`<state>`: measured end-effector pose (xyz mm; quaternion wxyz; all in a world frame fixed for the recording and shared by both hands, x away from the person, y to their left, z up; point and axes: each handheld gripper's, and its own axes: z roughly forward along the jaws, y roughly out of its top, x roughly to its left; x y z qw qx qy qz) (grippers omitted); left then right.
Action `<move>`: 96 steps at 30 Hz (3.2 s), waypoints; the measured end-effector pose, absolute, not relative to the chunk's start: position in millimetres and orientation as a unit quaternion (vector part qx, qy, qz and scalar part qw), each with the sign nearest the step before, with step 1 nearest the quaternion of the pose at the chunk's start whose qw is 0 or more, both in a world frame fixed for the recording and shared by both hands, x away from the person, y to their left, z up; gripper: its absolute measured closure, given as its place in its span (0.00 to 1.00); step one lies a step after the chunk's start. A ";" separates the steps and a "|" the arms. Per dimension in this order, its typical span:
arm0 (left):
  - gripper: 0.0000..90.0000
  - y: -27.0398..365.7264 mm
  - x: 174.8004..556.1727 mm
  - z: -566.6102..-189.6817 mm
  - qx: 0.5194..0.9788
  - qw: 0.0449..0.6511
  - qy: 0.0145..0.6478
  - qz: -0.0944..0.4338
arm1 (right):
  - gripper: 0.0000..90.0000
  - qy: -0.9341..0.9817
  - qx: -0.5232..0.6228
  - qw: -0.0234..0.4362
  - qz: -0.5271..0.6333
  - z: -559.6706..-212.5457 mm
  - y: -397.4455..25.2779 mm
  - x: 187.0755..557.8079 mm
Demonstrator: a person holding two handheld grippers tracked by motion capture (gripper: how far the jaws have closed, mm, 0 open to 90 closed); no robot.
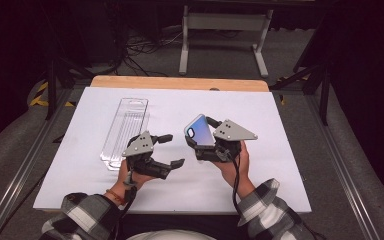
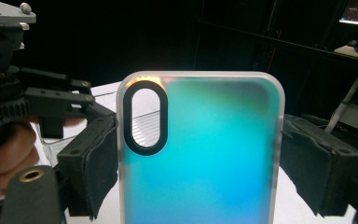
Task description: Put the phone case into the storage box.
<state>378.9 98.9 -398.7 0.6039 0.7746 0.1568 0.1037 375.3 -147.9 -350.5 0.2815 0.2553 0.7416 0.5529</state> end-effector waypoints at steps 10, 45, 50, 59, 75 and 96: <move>0.43 87.6 379.3 -398.8 0.756 0.626 0.159 0.104 | 0.20 0.728 0.259 0.298 0.561 -356.4 -141.2 370.3; 0.88 90.1 376.2 -396.8 0.739 0.637 0.165 0.144 | 0.20 0.691 0.264 0.344 0.578 -365.9 -129.4 357.9; 0.90 91.4 377.6 -396.4 0.741 0.635 0.166 0.144 | 0.19 0.691 0.267 0.344 0.577 -366.3 -128.3 357.1; 0.90 94.6 377.4 -394.0 0.751 0.623 0.152 0.157 | 0.19 0.694 0.261 0.345 0.575 -366.1 -126.8 355.8; 0.91 106.4 379.2 -390.7 0.760 0.612 0.144 0.166 | 0.17 0.693 0.254 0.343 0.582 -362.6 -134.7 356.4; 0.91 130.6 381.1 -383.4 0.762 0.604 0.142 0.185 | 0.18 0.696 0.254 0.346 0.576 -361.4 -146.3 357.8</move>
